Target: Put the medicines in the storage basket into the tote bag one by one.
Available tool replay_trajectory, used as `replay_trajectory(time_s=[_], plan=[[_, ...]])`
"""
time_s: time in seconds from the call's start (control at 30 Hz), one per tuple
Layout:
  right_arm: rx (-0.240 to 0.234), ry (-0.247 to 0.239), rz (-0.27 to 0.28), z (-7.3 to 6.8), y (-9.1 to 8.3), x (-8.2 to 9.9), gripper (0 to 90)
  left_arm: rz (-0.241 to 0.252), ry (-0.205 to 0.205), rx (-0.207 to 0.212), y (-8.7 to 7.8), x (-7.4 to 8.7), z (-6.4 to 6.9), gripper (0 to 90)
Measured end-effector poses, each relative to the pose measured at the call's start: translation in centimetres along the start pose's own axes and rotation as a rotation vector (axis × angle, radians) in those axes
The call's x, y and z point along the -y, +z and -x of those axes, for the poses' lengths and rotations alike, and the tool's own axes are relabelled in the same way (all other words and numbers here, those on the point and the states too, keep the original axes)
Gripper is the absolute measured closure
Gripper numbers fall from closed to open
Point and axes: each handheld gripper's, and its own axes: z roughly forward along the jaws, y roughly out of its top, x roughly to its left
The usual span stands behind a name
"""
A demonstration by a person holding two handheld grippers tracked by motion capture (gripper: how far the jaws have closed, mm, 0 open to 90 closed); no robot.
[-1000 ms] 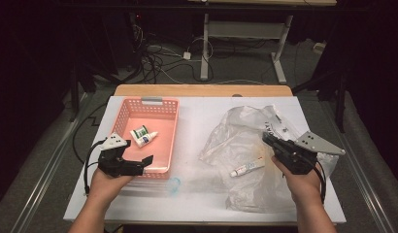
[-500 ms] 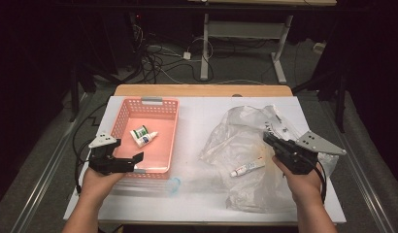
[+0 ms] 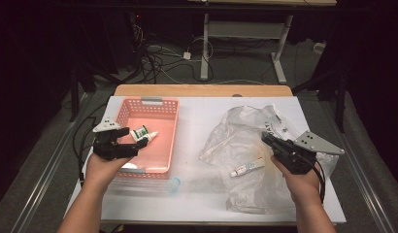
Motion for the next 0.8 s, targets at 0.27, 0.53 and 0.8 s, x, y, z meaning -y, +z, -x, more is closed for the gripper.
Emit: replay_trajectory(time_s=[0.27, 0.53, 0.8], plan=[[-0.001, 0.002, -0.001, 0.1, -0.1, 0.0, 90.0, -0.048, -0.031, -0.016, 2.0, -2.1, -2.0, 17.5], [-0.001, 0.003, -0.002, 0.1, -0.1, 0.0, 90.0, -0.098, -0.05, -0.072, 4.3, -3.2, -3.8, 17.4], [-0.012, -0.001, -0.001, -0.2, 0.0, 0.0, 90.0, -0.185, -0.101, -0.098, 6.5, -3.2, -5.8, 20.8]])
